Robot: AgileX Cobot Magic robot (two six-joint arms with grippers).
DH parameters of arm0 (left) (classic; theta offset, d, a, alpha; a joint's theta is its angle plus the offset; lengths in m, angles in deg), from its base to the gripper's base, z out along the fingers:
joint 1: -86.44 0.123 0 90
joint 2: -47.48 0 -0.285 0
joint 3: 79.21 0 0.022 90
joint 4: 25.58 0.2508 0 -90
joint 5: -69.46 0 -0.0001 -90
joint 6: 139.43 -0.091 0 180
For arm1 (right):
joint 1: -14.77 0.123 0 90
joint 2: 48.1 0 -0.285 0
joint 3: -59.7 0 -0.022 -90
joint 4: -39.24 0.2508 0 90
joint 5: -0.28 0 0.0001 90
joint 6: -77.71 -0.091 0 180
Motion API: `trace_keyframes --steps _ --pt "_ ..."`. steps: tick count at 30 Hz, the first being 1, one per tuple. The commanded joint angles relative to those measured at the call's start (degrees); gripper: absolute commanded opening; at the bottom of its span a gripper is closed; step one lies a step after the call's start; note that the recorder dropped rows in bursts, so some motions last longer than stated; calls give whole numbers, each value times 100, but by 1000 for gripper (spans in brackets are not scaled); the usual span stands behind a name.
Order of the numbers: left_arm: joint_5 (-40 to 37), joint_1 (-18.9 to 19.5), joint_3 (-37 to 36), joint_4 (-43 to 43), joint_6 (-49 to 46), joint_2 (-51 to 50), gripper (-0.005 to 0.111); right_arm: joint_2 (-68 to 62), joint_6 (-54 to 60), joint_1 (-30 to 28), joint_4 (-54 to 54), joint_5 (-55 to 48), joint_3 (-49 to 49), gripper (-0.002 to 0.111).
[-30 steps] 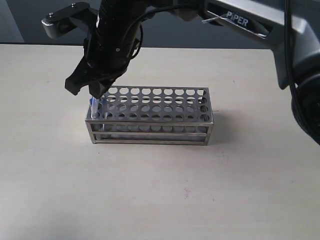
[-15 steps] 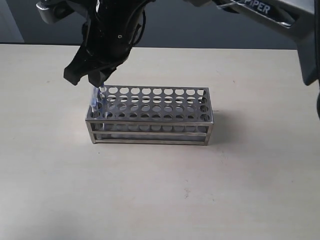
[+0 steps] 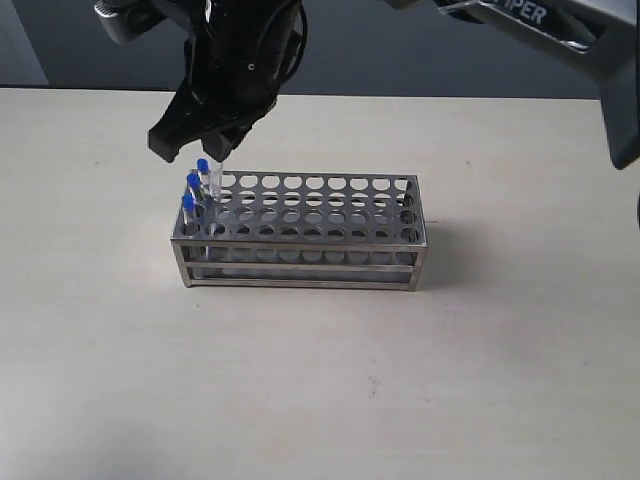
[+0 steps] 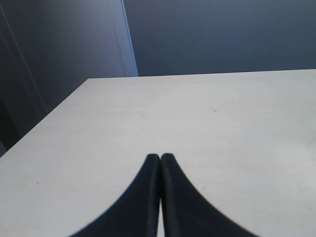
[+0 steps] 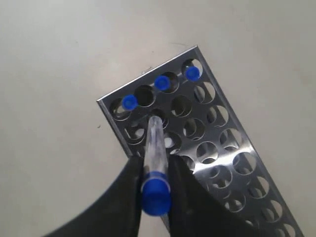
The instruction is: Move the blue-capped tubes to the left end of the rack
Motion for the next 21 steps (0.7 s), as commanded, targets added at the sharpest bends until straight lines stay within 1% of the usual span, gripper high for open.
trace_keyframes --steps 1,3,6,21 --pt "68 -45 -29 6 21 21 0 40 35 -19 51 1 -1 -1" --pt "68 -45 -29 6 21 21 0 -11 256 -19 65 1 -1 -1" --pt "68 -45 -29 6 21 21 0 -80 517 -19 433 1 -1 -1" --pt "68 -45 -29 6 21 21 0 -355 692 -19 296 140 -1 -1"
